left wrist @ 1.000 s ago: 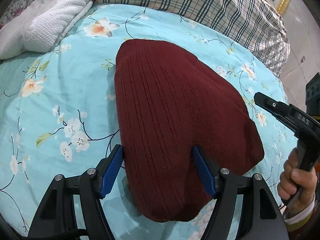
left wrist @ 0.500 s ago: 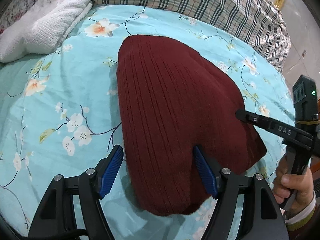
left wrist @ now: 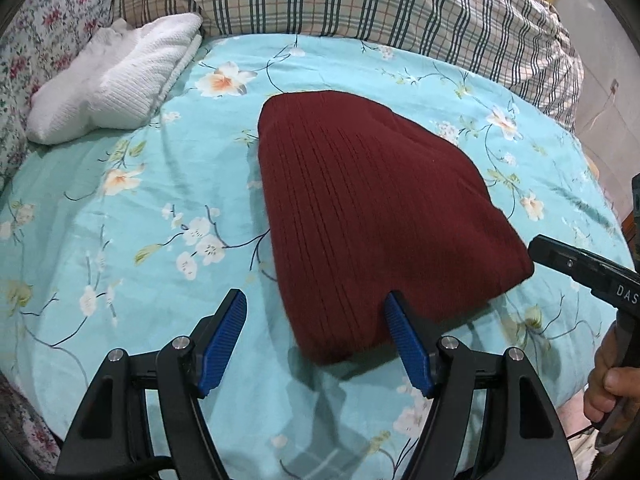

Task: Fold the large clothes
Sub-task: 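Press and square the folded bundle with both open grippers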

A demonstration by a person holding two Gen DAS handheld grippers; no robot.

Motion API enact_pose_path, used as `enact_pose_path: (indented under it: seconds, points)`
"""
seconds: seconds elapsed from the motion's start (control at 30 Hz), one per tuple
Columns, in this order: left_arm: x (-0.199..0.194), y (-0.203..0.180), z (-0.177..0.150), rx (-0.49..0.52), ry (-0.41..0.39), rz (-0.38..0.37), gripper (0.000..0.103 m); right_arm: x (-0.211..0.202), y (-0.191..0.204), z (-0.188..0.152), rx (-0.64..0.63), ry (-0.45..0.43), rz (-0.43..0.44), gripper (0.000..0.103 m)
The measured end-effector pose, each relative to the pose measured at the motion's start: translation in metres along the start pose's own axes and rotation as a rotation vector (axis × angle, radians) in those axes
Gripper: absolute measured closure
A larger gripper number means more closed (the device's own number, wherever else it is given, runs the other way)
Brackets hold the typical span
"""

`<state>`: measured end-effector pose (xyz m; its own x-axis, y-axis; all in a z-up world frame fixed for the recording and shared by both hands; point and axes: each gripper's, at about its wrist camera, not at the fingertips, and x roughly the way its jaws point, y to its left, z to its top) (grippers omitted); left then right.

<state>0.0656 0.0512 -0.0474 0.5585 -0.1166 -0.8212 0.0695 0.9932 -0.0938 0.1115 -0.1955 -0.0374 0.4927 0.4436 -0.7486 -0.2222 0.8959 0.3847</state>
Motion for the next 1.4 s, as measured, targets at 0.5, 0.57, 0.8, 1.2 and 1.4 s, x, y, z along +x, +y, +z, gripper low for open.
enact_pose_path:
  seconds: [0.5,0.57,0.8,1.2,1.4]
  points:
    - [-0.002,0.03,0.014,-0.102,-0.01,-0.065,0.025,0.015,-0.019,0.02,0.054,-0.014,0.006,0.045]
    - [0.006,0.035,0.023,-0.122,-0.007,-0.069,0.025,0.026,-0.025,0.036,0.075,-0.028,0.009,0.041]
    - [0.039,0.042,0.044,-0.173,0.034,-0.121,0.023,0.094,-0.057,0.075,0.213,0.036,0.075,0.044]
    - [0.065,0.019,0.047,-0.054,0.057,-0.062,0.019,0.091,-0.059,0.075,0.188,0.025,-0.011,0.082]
    - [0.032,0.024,0.038,-0.069,0.029,-0.061,0.019,0.037,-0.042,0.063,0.122,-0.037,0.004,0.057]
